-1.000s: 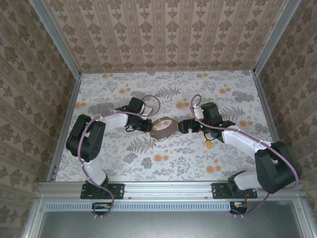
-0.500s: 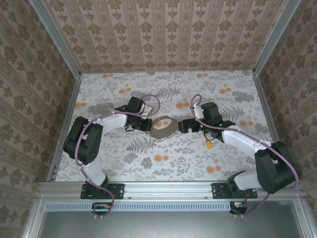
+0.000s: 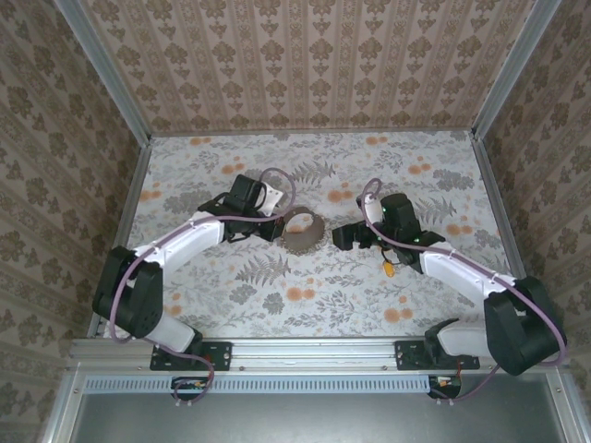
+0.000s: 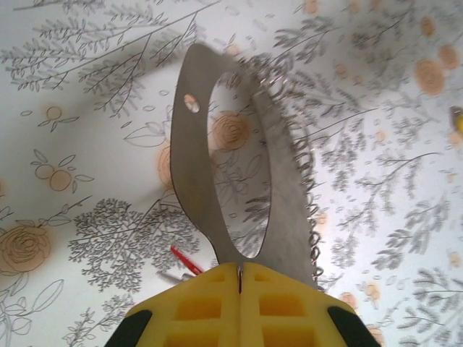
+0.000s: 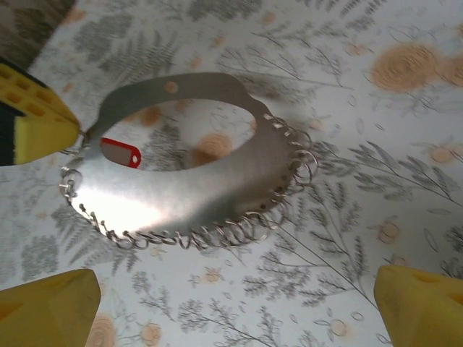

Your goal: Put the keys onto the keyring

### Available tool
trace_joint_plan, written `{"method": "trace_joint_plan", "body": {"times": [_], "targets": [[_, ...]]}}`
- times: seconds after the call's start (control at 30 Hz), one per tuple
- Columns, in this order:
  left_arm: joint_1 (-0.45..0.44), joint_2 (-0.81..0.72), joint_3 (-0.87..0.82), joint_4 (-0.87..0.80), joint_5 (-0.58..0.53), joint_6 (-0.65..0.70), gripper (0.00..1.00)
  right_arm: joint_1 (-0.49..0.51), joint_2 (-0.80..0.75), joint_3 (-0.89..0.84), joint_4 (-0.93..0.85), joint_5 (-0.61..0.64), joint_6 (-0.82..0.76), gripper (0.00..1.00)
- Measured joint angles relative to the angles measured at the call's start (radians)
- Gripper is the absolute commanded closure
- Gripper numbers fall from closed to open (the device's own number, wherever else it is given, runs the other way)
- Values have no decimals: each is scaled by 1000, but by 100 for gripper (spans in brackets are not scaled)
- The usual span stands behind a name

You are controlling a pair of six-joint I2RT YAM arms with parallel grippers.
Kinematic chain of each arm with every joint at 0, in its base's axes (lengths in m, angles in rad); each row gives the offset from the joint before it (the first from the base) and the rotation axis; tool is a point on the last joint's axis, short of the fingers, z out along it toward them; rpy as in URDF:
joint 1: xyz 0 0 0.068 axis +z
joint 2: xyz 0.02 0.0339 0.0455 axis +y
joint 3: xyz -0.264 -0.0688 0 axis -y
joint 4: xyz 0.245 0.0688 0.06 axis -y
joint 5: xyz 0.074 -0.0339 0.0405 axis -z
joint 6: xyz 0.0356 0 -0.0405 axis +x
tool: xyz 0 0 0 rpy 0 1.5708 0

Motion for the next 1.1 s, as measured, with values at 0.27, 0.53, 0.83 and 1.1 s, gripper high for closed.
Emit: {"method": "trace_joint_plan", "body": {"times": [0.27, 0.53, 0.83, 1.1], "targets": [[0, -121, 7, -6, 94, -71, 100, 120, -125, -32, 76, -75, -55, 0], [-6, -216, 7, 31, 174, -190, 100, 290, -211, -75, 134, 99, -154, 0], [-45, -280, 21, 32, 156, -238, 100, 341, -213, -90, 216, 120, -184, 0], [-98, -296, 25, 38, 118, -257, 100, 353, -161, -73, 259, 165, -226, 0]]}}
